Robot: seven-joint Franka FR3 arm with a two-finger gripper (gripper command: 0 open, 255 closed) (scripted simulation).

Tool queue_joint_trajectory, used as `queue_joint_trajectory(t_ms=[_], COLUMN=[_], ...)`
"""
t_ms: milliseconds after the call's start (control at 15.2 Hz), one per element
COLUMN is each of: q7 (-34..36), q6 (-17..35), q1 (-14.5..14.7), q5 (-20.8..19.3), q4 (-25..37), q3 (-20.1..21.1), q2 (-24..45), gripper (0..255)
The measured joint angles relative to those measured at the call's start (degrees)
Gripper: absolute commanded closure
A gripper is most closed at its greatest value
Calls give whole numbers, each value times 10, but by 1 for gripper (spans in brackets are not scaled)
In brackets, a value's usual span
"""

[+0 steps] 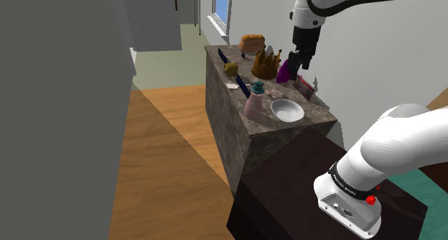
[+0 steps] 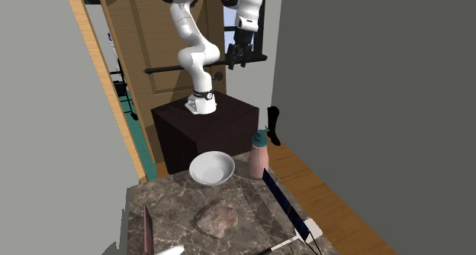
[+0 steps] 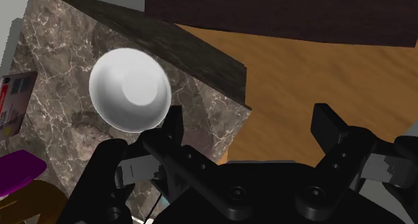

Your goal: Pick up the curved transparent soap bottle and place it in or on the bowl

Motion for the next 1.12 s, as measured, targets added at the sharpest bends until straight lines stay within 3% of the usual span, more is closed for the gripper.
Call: queue_joint_trajectory(t_ms=[726,1122], q7=[18,33], q6=[223,314], q1=[-25,-37], q5=[-44,-67], q4=[26,84], q3=[-19,-27], q2=[206,332], gripper=[0,0])
